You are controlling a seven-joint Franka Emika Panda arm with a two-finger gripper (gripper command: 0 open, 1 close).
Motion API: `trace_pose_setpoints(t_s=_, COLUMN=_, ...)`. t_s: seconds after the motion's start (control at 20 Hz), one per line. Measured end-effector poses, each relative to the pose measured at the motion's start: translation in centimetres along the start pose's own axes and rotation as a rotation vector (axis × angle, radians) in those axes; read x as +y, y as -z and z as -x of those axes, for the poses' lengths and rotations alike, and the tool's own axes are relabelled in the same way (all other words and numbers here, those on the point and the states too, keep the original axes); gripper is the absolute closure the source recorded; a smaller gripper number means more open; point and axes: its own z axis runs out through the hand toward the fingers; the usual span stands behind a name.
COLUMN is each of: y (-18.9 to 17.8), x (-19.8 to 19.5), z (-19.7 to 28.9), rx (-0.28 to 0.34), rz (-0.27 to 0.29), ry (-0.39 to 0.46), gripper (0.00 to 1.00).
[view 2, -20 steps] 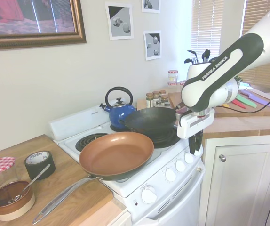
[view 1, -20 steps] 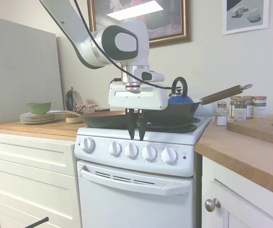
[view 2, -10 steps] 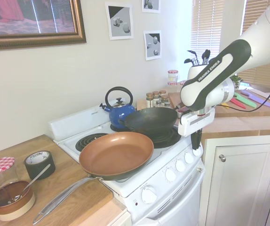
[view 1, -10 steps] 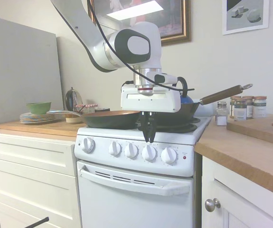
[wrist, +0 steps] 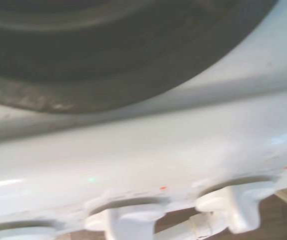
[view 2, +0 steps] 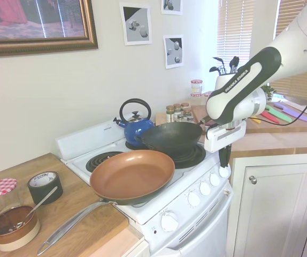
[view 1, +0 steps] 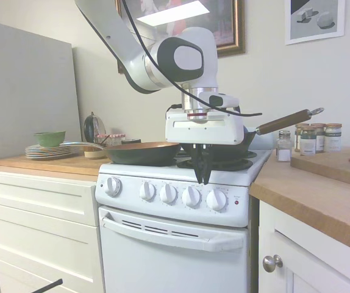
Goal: Turn on the stove on the bottom right
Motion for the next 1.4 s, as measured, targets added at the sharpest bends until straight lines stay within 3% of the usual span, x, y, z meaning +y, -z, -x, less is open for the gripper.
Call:
trace_pose_setpoints(t_s=0.9, y=-2.8, x=1.2, z=-2.2, rx=-0.023, rz=0.025, ry=-0.026, gripper=1.00)
trace_pose_setpoints(t_s=1.4, y=-2.9, x=1.5, z=-2.4, rx=-0.031, rz=0.013, ry=-0.036, gripper=1.00)
